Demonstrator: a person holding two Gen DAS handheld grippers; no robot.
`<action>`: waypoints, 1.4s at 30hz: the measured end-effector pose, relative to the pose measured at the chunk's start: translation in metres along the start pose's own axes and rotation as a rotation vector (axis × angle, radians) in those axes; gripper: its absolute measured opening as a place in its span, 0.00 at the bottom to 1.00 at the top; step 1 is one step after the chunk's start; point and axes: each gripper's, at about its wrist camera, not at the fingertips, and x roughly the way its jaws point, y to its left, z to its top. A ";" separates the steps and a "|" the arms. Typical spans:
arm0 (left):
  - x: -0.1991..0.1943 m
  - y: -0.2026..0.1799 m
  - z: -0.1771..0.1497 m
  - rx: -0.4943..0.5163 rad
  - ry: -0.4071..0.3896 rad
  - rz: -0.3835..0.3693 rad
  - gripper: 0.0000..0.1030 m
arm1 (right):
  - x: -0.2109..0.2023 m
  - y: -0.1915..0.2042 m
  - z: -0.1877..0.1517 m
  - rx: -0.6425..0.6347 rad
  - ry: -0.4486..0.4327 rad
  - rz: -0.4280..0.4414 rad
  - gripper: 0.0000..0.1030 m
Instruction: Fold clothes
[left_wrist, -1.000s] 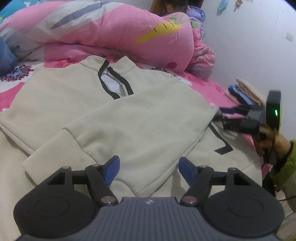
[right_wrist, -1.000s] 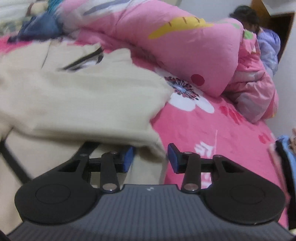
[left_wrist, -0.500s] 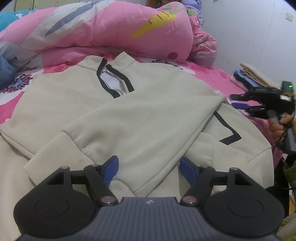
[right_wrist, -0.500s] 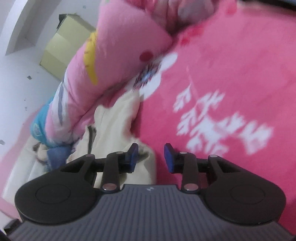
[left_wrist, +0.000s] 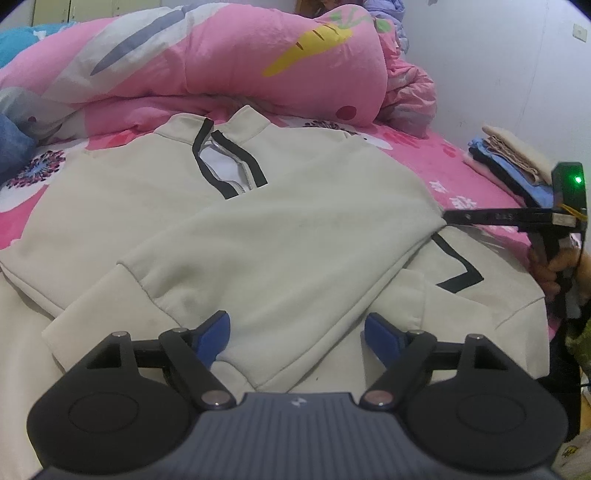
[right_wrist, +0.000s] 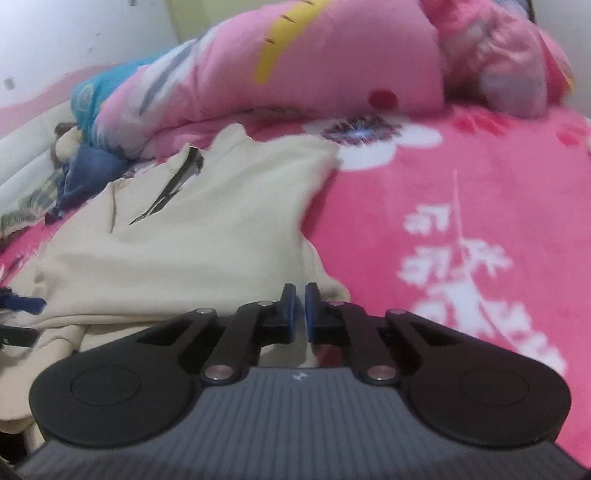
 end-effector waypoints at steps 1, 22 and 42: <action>-0.001 0.001 0.002 -0.009 -0.001 -0.005 0.77 | 0.001 0.002 -0.002 -0.025 0.006 -0.019 0.02; 0.066 -0.020 0.042 -0.053 -0.070 -0.206 0.75 | 0.128 -0.075 0.140 0.355 0.099 0.191 0.52; 0.069 -0.019 0.034 -0.048 -0.081 -0.214 0.76 | 0.206 -0.066 0.141 0.142 0.023 0.167 0.00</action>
